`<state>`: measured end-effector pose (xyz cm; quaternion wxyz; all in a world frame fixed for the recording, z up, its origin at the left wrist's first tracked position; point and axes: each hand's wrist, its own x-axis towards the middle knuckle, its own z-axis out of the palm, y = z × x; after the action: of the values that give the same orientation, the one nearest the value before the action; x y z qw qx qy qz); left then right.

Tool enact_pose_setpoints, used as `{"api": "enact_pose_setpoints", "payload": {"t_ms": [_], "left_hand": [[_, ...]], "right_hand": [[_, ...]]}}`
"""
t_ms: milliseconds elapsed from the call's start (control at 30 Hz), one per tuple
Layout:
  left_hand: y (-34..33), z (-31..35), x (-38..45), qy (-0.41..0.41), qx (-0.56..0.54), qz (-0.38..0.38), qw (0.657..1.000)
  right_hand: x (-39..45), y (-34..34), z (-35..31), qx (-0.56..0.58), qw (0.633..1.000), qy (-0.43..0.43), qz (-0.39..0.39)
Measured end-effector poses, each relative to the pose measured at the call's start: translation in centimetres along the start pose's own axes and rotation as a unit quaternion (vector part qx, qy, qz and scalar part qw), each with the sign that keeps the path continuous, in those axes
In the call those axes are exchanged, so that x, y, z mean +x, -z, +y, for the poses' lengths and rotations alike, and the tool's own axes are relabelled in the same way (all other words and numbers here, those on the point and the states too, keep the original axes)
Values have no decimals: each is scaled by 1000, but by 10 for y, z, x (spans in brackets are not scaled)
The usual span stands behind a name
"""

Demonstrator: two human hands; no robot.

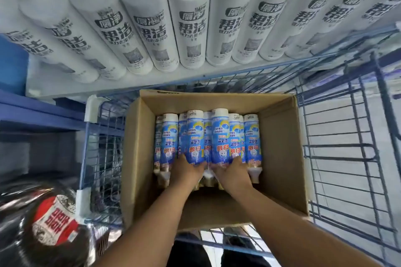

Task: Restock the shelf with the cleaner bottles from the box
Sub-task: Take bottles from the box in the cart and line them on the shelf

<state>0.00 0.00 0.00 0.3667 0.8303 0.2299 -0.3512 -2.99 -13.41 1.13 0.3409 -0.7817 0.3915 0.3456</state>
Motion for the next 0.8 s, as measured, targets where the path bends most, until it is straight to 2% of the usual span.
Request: {"api": "enact_pose_setpoints", "payload": {"t_ms": [200, 500, 800], "left_hand": [[-10, -11, 4, 54, -76, 15, 996], [-8, -10, -9, 56, -124, -41, 990], [24, 8, -33, 47, -122, -55, 990]], "right_hand": [[12, -6, 1, 53, 998, -44, 4], [5, -3, 5, 80, 996, -33, -8], [-30, 26, -1, 235, 970, -15, -62]]}}
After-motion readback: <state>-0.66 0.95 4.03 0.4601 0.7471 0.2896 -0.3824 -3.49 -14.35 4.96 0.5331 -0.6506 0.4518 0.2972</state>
